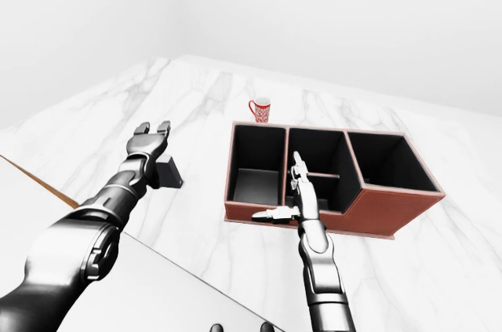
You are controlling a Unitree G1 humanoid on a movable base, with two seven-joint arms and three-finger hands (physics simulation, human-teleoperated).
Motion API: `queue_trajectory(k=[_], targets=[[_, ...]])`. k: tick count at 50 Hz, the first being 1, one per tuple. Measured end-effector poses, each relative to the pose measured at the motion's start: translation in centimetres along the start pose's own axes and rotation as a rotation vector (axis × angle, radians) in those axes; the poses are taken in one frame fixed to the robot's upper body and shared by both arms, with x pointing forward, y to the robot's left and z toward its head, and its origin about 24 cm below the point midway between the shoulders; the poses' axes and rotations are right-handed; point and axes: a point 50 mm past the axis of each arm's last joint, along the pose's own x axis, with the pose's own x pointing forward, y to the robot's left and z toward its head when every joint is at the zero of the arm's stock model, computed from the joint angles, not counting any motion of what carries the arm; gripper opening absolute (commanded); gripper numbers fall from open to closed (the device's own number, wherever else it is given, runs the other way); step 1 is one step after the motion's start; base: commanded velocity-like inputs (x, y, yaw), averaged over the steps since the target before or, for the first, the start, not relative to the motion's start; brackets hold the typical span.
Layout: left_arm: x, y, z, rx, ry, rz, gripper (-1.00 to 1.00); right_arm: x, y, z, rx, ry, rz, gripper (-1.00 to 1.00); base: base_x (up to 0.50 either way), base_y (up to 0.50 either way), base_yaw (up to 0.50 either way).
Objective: Pick up the book and place it in the right compartment of the caddy.
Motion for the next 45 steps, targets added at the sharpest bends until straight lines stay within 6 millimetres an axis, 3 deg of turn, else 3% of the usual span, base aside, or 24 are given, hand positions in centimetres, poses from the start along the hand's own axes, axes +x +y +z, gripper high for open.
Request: queue_trajectory(k=[45], targets=[[-0.7, -2.9, -0.3, -0.009, 0.009, -0.044, 1.0, 0.0, 0.1, 0.0, -0.006, -0.003, -0.004, 1.0, 0.0, 0.0, 0.0]])
